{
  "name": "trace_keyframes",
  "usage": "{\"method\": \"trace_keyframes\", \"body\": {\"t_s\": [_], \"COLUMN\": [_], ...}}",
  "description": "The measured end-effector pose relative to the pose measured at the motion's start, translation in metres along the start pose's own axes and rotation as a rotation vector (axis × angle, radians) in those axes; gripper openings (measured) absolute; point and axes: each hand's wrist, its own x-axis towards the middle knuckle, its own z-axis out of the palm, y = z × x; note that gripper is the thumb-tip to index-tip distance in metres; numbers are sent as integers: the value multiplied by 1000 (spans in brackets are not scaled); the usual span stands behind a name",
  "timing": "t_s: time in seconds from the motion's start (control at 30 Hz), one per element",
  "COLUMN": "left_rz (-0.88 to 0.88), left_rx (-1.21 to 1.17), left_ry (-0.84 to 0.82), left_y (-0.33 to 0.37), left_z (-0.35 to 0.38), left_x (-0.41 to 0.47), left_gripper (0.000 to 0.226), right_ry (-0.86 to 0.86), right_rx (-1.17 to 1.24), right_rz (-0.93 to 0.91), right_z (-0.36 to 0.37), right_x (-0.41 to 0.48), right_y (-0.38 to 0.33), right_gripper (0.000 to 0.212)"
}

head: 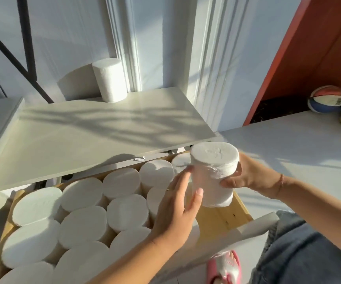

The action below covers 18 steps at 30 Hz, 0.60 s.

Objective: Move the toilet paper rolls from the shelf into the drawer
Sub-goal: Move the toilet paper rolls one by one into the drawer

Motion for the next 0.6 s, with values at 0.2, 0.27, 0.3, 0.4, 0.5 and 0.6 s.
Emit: {"method": "trace_keyframes", "body": {"t_s": [0.2,0.27,0.3,0.4,0.5,0.6], "left_rz": [-169,-192,-202,-207,-89,-18], "left_rx": [-71,-17,10,54,257,314], "left_ry": [-152,-166,-162,-144,-94,-59], "left_y": [-26,-39,-45,-53,-56,-59], "left_z": [17,19,19,20,18,16], "left_x": [21,25,27,32,35,35], "left_gripper": [79,86,88,85,79,75], "right_ry": [-83,-35,8,111,118,-34], "right_rx": [-284,-425,-510,-651,-629,-342], "right_rz": [135,176,182,198,255,351], "right_z": [-6,-8,-8,0,5,5], "right_x": [7,8,10,13,14,14], "right_y": [32,39,41,47,48,45], "right_gripper": [81,81,80,85,84,73]}}
